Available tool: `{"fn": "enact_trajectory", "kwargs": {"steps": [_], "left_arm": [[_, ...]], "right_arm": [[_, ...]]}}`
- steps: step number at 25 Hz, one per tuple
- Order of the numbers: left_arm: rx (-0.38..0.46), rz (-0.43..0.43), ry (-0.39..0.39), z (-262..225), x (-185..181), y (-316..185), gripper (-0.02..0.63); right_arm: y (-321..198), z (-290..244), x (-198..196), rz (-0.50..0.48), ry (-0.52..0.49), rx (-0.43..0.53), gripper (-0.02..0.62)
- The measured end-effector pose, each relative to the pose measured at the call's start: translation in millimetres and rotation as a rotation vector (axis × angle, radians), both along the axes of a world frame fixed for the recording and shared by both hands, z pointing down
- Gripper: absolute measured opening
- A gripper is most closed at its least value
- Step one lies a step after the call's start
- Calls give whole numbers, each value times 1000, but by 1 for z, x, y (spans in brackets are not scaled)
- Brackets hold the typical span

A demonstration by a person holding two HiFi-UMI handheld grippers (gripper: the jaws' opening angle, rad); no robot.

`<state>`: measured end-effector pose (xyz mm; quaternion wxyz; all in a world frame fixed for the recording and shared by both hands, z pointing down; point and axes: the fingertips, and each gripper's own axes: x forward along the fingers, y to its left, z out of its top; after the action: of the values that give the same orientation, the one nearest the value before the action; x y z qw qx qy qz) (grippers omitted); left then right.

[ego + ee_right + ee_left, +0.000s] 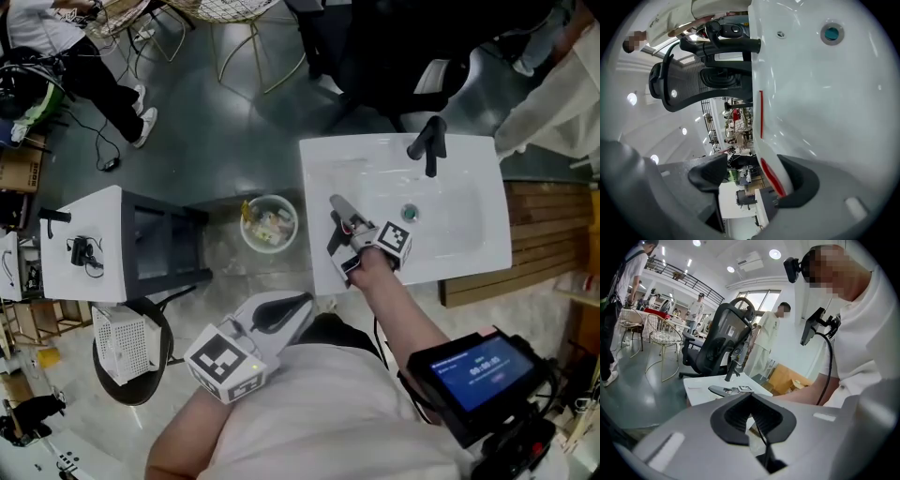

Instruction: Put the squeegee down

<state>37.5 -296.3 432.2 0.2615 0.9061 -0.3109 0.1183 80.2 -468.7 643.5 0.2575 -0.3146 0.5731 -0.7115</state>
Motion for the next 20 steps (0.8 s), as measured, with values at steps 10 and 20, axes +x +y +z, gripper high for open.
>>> {"fn": "enact_trajectory", "kwargs": {"steps": [10,20], "left_arm": [[-5,5,14,3,0,-2,5],[-11,5,19,5,-4,-9,5]], "right_arm": [[19,8,-1,-20,9,-49,314],[28,15,3,-34,37,-58,314]]}}
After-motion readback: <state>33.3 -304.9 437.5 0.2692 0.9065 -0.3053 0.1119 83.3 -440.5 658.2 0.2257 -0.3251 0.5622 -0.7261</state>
